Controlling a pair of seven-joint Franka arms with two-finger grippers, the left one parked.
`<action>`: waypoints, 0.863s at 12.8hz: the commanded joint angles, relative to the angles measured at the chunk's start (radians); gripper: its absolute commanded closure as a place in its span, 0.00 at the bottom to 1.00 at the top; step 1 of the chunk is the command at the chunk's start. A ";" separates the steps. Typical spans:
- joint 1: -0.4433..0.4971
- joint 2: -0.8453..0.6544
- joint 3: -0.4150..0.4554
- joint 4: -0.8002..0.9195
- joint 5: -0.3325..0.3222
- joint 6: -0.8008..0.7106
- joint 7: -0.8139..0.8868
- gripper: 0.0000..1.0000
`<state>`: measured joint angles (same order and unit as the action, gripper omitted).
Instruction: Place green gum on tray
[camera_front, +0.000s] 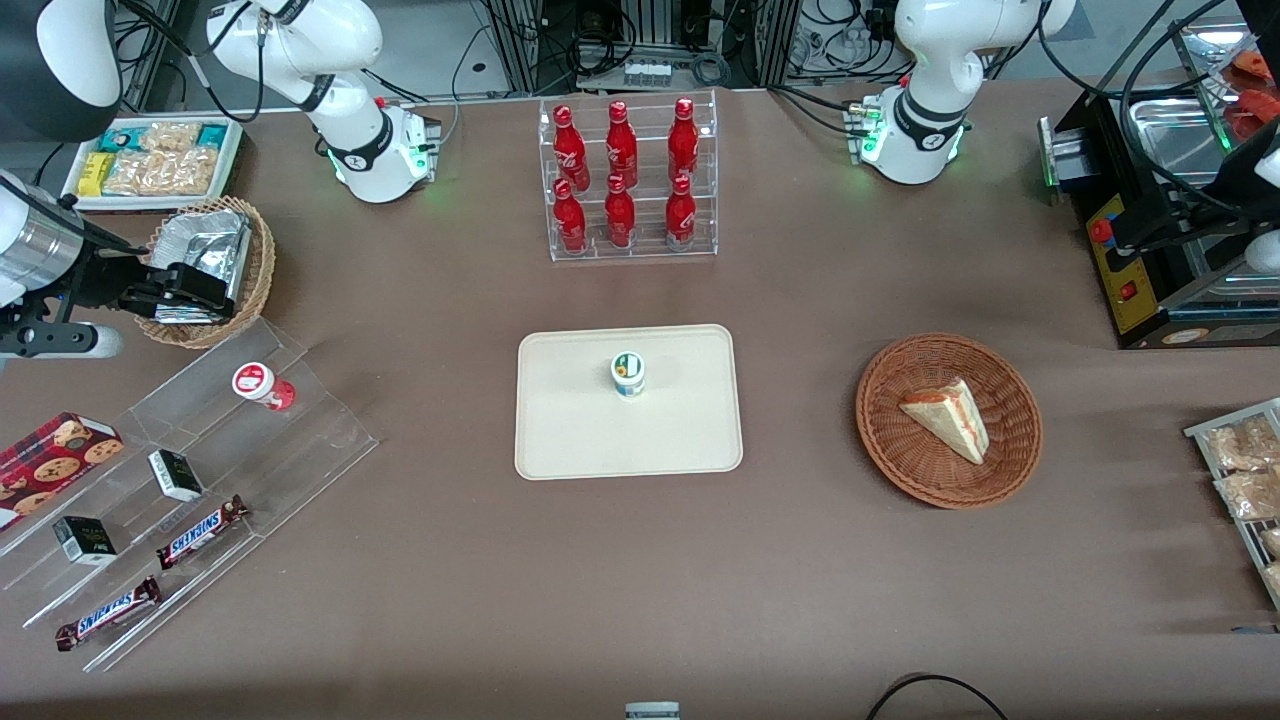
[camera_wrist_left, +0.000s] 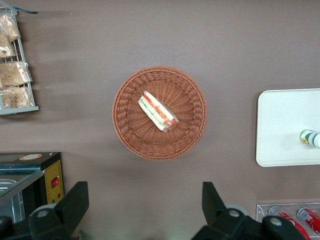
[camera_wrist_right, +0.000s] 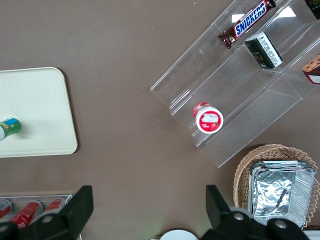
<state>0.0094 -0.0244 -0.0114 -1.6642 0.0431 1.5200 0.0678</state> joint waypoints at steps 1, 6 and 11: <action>-0.023 0.014 0.016 0.032 -0.015 -0.021 -0.013 0.00; -0.035 0.015 0.016 0.034 -0.015 -0.021 -0.016 0.00; -0.045 0.017 0.013 0.035 -0.038 -0.021 -0.069 0.00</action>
<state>-0.0201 -0.0243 -0.0105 -1.6638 0.0332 1.5200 0.0161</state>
